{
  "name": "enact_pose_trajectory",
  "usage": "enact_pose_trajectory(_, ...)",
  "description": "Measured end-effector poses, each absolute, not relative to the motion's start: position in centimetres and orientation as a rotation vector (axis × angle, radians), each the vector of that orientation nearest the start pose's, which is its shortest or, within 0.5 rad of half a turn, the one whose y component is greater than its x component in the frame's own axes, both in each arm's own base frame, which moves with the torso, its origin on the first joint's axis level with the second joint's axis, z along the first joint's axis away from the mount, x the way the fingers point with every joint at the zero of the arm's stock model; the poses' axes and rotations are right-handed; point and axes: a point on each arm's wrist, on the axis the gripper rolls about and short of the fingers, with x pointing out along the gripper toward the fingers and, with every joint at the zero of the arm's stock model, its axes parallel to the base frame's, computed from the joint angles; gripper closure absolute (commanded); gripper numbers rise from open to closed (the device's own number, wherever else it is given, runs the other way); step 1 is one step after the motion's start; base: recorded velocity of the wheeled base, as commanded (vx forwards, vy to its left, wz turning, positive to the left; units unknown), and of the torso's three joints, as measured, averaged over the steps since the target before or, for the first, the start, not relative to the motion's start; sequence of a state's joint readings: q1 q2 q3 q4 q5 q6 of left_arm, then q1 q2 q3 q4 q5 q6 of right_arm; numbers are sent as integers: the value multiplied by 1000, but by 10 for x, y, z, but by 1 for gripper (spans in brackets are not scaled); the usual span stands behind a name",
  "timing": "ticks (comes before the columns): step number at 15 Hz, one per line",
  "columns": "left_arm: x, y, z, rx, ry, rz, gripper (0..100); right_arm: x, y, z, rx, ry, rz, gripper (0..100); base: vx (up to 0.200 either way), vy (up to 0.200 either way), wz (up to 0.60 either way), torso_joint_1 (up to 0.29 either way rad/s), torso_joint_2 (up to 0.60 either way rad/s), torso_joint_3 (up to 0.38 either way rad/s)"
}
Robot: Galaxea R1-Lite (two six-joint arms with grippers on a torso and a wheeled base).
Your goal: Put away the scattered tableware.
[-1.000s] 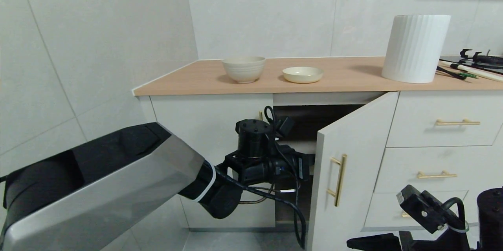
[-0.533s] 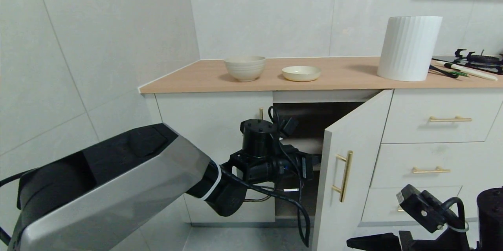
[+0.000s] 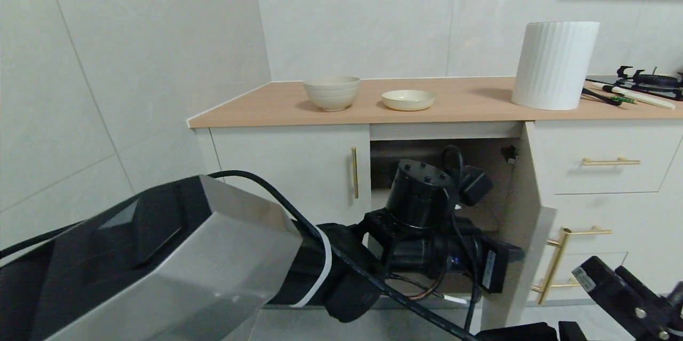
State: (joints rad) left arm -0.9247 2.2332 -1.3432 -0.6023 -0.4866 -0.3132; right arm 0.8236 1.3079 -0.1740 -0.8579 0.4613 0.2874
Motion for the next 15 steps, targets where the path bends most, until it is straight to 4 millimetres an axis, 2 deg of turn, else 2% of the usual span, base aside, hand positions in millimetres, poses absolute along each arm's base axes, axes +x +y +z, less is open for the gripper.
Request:
enact_pose_trajectory(2,246,-369,136,-179,495,-1361,100,92,121,142,191,453,1254,0,0,0,0,0,0,0)
enact_pose_trajectory(3,248,-363,143,-184,476,-1329,100,90,119,145,194,434,1262,0,0,0,0,0,0,0)
enact_pose_trajectory(6,259,-326,156,-198,453,-1197,100,91,119,151,201,404,1254,0,0,0,0,0,0,0)
enact_pose_trajectory(9,264,-265,169,-199,429,-1045,100,110,127,161,209,357,1117,0,0,0,0,0,0,0)
enact_pose_trajectory(11,260,-216,180,-173,385,-946,100,136,134,171,204,307,988,0,0,0,0,0,0,0)
enact_pose_trajectory(13,247,-166,189,-156,353,-846,100,169,139,183,187,258,847,0,0,0,0,0,0,0)
enact_pose_trajectory(15,225,-125,197,-151,333,-755,100,204,142,199,176,232,685,0,0,0,0,0,0,0)
